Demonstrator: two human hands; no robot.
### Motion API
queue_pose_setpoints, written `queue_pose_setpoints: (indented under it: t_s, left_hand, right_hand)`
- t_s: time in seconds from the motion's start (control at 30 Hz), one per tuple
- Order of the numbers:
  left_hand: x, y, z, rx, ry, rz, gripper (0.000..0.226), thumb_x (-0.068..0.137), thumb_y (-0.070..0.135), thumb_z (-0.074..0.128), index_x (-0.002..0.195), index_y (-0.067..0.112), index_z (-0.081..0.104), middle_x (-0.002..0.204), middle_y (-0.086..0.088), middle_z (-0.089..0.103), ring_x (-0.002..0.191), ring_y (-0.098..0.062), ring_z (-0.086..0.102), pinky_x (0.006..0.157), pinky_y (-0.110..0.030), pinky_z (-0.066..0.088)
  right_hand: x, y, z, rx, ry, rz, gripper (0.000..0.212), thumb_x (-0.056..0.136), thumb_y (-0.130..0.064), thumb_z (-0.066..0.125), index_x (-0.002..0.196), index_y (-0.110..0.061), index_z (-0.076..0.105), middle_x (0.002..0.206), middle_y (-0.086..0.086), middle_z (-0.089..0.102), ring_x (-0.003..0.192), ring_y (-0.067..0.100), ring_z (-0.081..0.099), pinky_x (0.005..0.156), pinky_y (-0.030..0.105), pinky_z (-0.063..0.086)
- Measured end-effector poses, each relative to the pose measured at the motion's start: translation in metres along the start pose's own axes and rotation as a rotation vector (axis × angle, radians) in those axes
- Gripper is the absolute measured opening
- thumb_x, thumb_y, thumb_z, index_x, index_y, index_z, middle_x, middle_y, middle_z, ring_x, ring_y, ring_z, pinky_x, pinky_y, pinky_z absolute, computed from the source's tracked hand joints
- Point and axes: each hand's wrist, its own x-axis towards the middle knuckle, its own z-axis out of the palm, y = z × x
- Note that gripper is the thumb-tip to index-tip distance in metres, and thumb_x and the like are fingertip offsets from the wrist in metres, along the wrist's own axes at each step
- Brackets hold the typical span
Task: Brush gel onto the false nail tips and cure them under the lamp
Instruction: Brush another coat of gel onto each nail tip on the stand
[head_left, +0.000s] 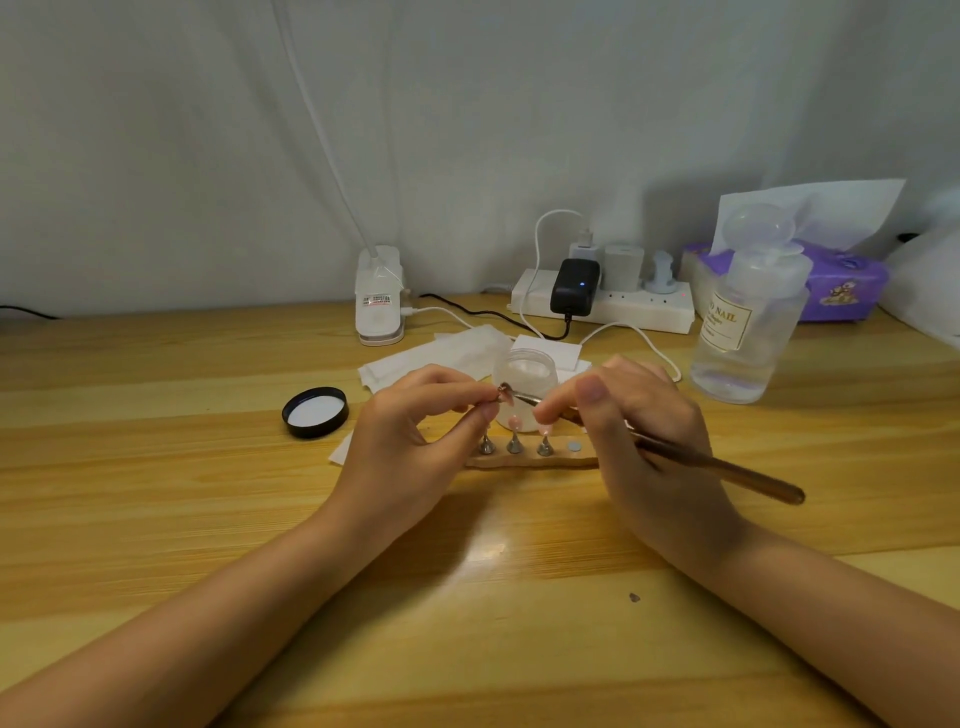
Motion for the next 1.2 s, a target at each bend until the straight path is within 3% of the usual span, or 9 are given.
queue_pose_setpoints:
  t_s: [0.17, 0.33, 0.47, 0.6, 0.8, 0.9, 1.03, 1.2]
  left_hand:
    - [-0.0004, 0.0006, -0.0004, -0.007, -0.002, -0.003, 0.026, 0.079, 0.004, 0.067, 0.098, 0.021, 0.066, 0.086, 0.006, 0.065, 0.081, -0.005, 0.06, 0.072, -0.014, 0.047]
    - [-0.0009, 0.0015, -0.0009, 0.0, -0.007, -0.008, 0.026, 0.079, 0.004, 0.067, 0.097, 0.022, 0.066, 0.087, 0.005, 0.066, 0.081, -0.006, 0.06, 0.072, -0.015, 0.048]
    - [-0.0006, 0.0014, -0.0004, -0.012, -0.003, -0.022, 0.026, 0.078, 0.003, 0.067, 0.096, 0.022, 0.066, 0.086, 0.005, 0.066, 0.081, -0.007, 0.059, 0.071, -0.016, 0.049]
    - [-0.0005, 0.0024, -0.001, -0.015, -0.011, -0.022, 0.026, 0.079, 0.004, 0.067, 0.096, 0.023, 0.067, 0.086, 0.005, 0.065, 0.081, -0.007, 0.059, 0.072, -0.015, 0.048]
    - [-0.0006, 0.0018, -0.0008, -0.013, -0.015, -0.018, 0.024, 0.079, 0.002, 0.067, 0.095, 0.019, 0.067, 0.086, 0.004, 0.065, 0.081, -0.007, 0.059, 0.072, -0.016, 0.048]
    - [-0.0006, 0.0019, -0.0008, -0.014, -0.006, -0.018, 0.025, 0.079, 0.001, 0.067, 0.093, 0.022, 0.067, 0.086, 0.005, 0.065, 0.08, -0.007, 0.058, 0.072, -0.015, 0.047]
    - [-0.0004, 0.0015, -0.0015, -0.005, -0.009, -0.009, 0.025, 0.079, 0.002, 0.067, 0.092, 0.023, 0.066, 0.085, 0.005, 0.066, 0.08, -0.007, 0.059, 0.073, -0.015, 0.047]
    - [-0.0004, 0.0024, -0.0017, -0.01, -0.012, -0.003, 0.023, 0.078, 0.0, 0.067, 0.093, 0.018, 0.066, 0.086, 0.005, 0.065, 0.081, -0.006, 0.058, 0.074, -0.014, 0.046]
  right_hand:
    - [-0.0013, 0.0006, -0.0042, 0.059, 0.055, 0.018, 0.039, 0.094, -0.023, 0.031, 0.068, -0.024, 0.06, 0.064, -0.011, 0.058, 0.067, -0.001, 0.052, 0.073, 0.034, 0.04]
    - [0.0014, 0.0004, -0.0002, -0.012, 0.007, -0.018, 0.047, 0.097, -0.032, 0.03, 0.078, -0.011, 0.068, 0.075, -0.011, 0.061, 0.076, 0.01, 0.056, 0.069, 0.044, 0.044]
    - [-0.0007, 0.0006, -0.0015, -0.006, 0.0, -0.004, 0.051, 0.097, -0.036, 0.029, 0.072, -0.013, 0.067, 0.073, -0.022, 0.054, 0.073, 0.0, 0.053, 0.071, 0.036, 0.042]
    - [-0.0015, 0.0001, -0.0053, 0.056, 0.039, 0.017, 0.039, 0.094, -0.022, 0.03, 0.068, -0.023, 0.06, 0.066, -0.016, 0.056, 0.068, -0.002, 0.052, 0.072, 0.032, 0.039]
    - [0.0011, -0.0004, -0.0001, -0.017, -0.021, -0.001, 0.051, 0.097, -0.035, 0.028, 0.077, -0.011, 0.068, 0.076, -0.019, 0.055, 0.074, 0.006, 0.055, 0.069, 0.039, 0.043]
    - [-0.0008, 0.0004, -0.0014, 0.007, -0.002, 0.022, 0.055, 0.097, -0.038, 0.027, 0.07, -0.012, 0.067, 0.071, -0.023, 0.055, 0.071, 0.001, 0.053, 0.07, 0.036, 0.041]
    - [-0.0023, 0.0008, -0.0042, 0.062, 0.04, 0.076, 0.044, 0.095, -0.026, 0.031, 0.066, -0.018, 0.063, 0.062, -0.007, 0.061, 0.067, 0.002, 0.055, 0.073, 0.035, 0.041]
    - [0.0005, -0.0022, -0.0002, 0.053, -0.032, 0.035, 0.046, 0.096, -0.034, 0.029, 0.079, -0.013, 0.067, 0.078, -0.02, 0.057, 0.074, 0.005, 0.057, 0.07, 0.039, 0.045]
